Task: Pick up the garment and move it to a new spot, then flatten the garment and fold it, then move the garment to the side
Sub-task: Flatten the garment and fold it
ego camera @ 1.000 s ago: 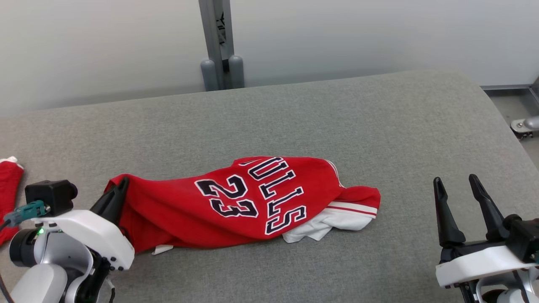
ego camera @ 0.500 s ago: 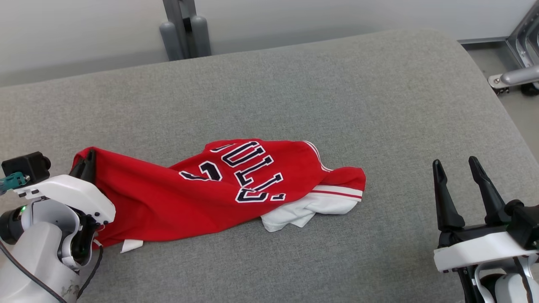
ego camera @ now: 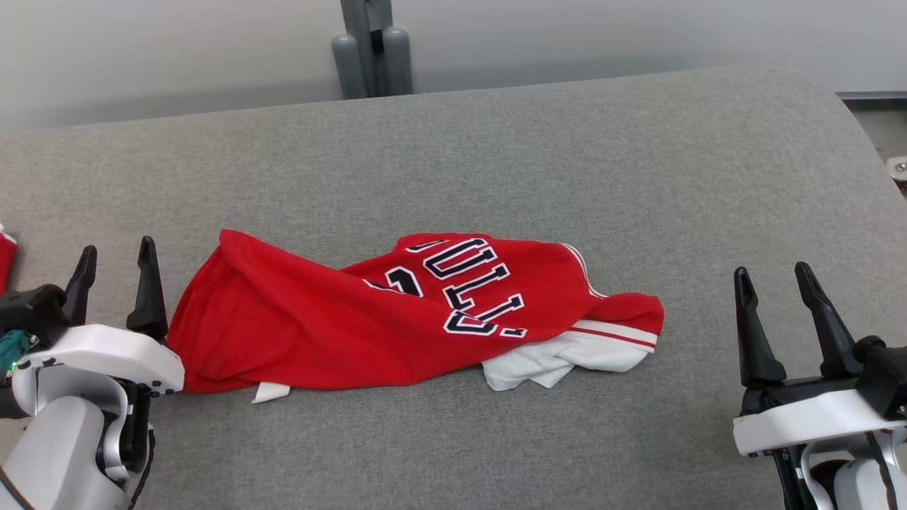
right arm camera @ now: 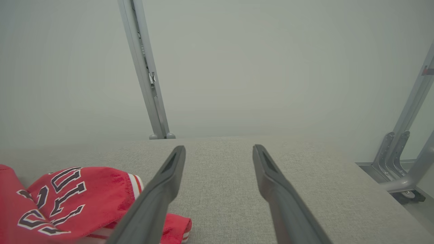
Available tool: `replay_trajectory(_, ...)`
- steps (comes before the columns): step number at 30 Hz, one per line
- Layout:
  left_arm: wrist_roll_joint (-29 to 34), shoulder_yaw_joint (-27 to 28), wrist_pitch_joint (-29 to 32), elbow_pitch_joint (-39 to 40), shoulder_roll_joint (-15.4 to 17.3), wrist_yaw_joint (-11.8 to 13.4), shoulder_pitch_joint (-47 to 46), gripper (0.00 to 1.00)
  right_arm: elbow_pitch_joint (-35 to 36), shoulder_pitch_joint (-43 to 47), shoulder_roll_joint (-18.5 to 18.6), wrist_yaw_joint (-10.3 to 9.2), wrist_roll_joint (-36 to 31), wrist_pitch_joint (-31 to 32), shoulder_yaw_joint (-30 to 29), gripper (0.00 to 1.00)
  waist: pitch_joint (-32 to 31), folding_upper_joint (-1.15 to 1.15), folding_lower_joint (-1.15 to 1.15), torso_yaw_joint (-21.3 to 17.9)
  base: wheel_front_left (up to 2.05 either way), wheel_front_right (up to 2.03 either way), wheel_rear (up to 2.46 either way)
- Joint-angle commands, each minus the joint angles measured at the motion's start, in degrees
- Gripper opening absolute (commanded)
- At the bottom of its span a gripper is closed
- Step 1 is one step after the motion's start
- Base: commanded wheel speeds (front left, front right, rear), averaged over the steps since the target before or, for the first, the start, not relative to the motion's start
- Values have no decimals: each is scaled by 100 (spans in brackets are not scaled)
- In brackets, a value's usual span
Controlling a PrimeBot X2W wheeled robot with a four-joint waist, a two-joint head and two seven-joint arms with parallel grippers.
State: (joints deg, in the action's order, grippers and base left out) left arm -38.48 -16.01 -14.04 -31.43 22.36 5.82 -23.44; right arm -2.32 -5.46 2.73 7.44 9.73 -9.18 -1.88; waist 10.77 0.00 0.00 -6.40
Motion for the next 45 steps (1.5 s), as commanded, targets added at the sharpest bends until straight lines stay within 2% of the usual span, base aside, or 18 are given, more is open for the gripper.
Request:
replay_trajectory(1,120,63,-55,356,32,130,195,100,48,-10,32,9,-49,-39,-22,100,-107,0,0,167,0,0,0)
replay_trajectory(10,586,196,-92,2763,126,860,1495,100,71,150,33,9,-186,73,130,100,-468,0,0,499,0,0,0)
replay_trajectory(11,586,196,-92,2763,126,860,1495,100,71,150,33,9,-186,73,130,100,-468,0,0,499,0,0,0)
replay_trajectory(13,616,145,23,3402,116,1057,1908,100,79,226,34,9,-197,116,158,100,-625,0,0,526,0,0,0)
replay_trajectory(17,784,9,171,3965,163,1291,2293,100,99,371,33,9,-216,195,176,100,-818,0,0,539,0,0,0)
replay_trajectory(20,926,-136,293,4163,208,1391,2501,100,133,505,32,9,-231,252,202,100,-973,0,0,536,0,0,0)
replay_trajectory(26,990,-347,463,4148,258,1421,2718,100,277,795,31,9,-235,367,228,100,-1171,0,0,488,0,0,0)
replay_trajectory(45,951,-361,466,4021,285,1463,2650,100,421,984,31,9,-207,572,291,100,-1228,0,0,397,0,0,0)
